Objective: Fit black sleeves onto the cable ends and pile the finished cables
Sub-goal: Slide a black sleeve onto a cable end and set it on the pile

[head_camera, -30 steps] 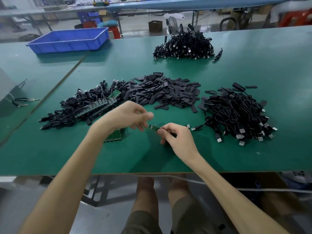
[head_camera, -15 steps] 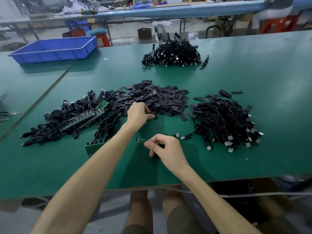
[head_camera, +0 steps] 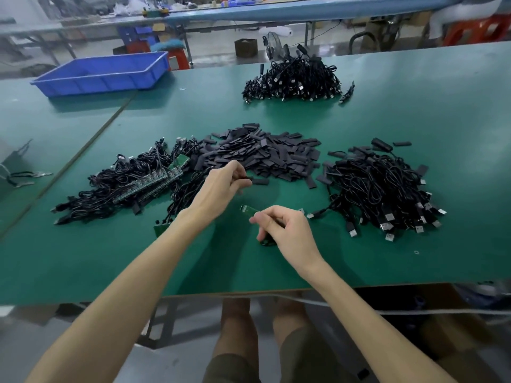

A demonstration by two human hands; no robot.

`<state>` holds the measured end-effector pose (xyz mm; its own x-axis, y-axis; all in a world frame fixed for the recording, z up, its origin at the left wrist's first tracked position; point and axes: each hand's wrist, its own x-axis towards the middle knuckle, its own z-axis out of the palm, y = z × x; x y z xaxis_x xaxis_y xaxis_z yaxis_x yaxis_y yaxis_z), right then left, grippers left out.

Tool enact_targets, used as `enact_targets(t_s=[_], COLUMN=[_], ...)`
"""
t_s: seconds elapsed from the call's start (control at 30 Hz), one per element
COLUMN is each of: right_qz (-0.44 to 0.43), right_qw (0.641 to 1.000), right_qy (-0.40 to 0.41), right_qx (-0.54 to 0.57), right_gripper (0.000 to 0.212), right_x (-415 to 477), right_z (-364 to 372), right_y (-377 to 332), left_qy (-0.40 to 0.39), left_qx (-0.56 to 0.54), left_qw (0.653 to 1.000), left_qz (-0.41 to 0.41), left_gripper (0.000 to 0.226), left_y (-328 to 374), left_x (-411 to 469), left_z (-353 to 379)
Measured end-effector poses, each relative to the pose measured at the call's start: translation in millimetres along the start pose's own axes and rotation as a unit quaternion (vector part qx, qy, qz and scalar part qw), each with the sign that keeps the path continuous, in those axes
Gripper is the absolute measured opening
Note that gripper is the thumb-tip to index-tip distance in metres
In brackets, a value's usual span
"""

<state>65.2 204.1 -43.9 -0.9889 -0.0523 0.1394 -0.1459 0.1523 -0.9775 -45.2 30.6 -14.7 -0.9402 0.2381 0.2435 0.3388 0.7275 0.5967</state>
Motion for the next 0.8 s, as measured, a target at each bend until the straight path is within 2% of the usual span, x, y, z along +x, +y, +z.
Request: enact_targets(t_s=[0.1,0.33,0.7,0.8], right_qz=[-0.003,0.001,0.012,0.016], right_qw=[1.000,0.998,0.996,0.996], right_qy=[0.016,0.035,0.036,0.024], right_qx=[0.022,0.052,0.082,0.084], right_gripper=[0.019,0.020,0.022,0.021], right_x=[1,1,-2,-3], right_z=[-2,2,-2,-3], right_y=[2,5,2,1], left_qy=[-0.017,0.021,-0.002,-0.012], left_qx=[-0.015,-0.029,0.072,0.145], left_qw=[0.999,0.989,0.966,0.951], left_qz=[0.049,0.142,0.248,0.272], left_gripper=[0.024,0.017,0.021,0.021], left_y=[0,3,17,21], left_x=[-24,-64,-80,-80], left_z=[-14,-29,-33,-40])
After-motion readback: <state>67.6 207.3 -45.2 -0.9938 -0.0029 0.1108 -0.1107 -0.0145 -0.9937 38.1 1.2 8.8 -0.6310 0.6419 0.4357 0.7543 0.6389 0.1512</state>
